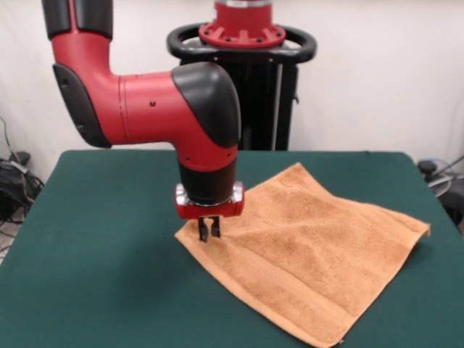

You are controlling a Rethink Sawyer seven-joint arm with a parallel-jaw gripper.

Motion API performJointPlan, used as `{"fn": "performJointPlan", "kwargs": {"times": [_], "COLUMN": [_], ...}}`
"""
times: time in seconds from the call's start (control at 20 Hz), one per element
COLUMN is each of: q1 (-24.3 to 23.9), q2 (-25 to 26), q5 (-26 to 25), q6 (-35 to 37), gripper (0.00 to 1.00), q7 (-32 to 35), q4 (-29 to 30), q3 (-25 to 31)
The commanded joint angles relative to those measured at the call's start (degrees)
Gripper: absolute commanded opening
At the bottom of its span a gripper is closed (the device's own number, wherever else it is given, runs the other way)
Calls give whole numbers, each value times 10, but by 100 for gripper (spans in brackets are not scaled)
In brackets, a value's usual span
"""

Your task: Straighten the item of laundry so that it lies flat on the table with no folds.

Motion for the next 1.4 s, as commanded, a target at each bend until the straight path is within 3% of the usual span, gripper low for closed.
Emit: {"fn": "performJointPlan", "kwargs": {"times": [0.05,1.4], "q1": [-9,-2], "q2": [18,67], "q5": [-33,-16], "q6": [50,128], "gripper": [0,0], "q7": [-163,-291], "q4": [-94,-225], "q3": [39,61]}}
